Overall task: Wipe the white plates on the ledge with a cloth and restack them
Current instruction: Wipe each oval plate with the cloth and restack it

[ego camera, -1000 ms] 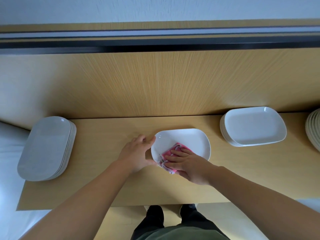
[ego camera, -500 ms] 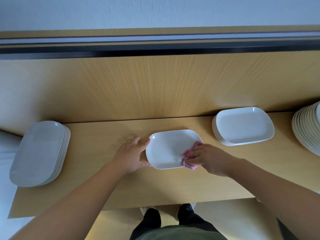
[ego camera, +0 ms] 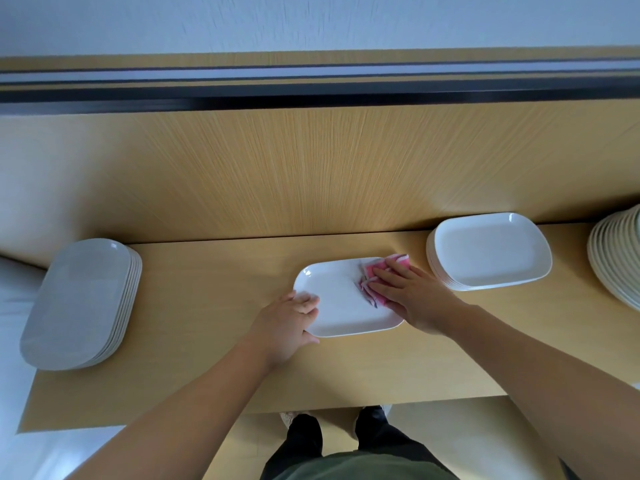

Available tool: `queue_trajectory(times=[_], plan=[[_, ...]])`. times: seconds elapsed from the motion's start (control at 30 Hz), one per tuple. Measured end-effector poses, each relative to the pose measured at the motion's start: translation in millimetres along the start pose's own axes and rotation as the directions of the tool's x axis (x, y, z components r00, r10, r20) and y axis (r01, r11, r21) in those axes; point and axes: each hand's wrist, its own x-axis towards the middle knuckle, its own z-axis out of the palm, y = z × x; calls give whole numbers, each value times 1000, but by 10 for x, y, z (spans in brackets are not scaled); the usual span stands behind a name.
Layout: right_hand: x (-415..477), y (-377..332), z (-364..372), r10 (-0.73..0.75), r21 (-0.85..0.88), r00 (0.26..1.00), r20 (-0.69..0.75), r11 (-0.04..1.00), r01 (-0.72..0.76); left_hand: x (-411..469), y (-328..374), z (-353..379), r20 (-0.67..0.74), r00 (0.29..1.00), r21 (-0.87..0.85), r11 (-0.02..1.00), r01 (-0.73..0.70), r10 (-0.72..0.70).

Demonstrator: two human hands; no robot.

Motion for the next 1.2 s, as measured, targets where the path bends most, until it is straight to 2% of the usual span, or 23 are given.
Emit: queue_trajectory(times=[0.07, 0.1, 0.17, 0.3, 0.4, 0.47, 0.57, 0.67, 0.77, 0.87, 0.93, 1.0, 1.07, 1.2], plan=[[-60, -19, 34, 16, 53, 1000, -4, 998, -16, 16, 33, -40, 120, 993, 73, 997, 7, -16], [-96, -38, 43, 26, 83, 1000, -7, 996, -25, 4, 52, -56, 98, 995, 113, 994, -6, -6], [-182, -84, 84, 45, 118, 999, -19, 992, -42, -9, 59, -19, -11, 1000, 82, 997, 11, -10], [-349, -215, 136, 73, 211, 996, -45, 976, -62, 13, 96, -31, -23, 1000, 78, 997, -10, 12], [-407, -317, 137, 102, 304, 989, -112, 950, -63, 9, 94, -10, 2, 1000, 73, 997, 4, -4], [-426, -370, 110, 106, 350, 981, -161, 936, -44, 10, 79, 13, -21, 999, 104, 994, -30, 32], [-497, -420, 74, 85, 423, 983, -162, 906, -8, 31, 84, 13, -30, 999, 103, 995, -11, 14], [-559, -418, -66, 114, 519, 977, -182, 855, -3, 18, 58, 39, -58, 996, 168, 984, -54, 64], [-569, -387, -298, 206, 550, 920, -333, 835, 11, 20, 68, 159, -325, 929, 234, 967, -101, 176], [-597, -301, -526, 283, 533, 833, -476, 846, 17, 7, 165, 3, -534, 833, 91, 990, -109, 141], [-621, -244, -680, 283, 503, 797, -534, 864, 30, 15, 245, -180, -613, 790, -103, 990, -94, 12], [-627, -213, -810, 268, 467, 771, -578, 883, 44, 15, 320, -367, -614, 762, -350, 937, -27, -207], [-616, -197, -912, 255, 439, 754, -606, 897, 49, 20, 384, -516, -518, 769, -565, 825, 22, -375], [-604, -210, -1029, 198, 379, 744, -638, 922, 81, -29, 416, -688, -510, 732, -670, 743, -7, -452]])
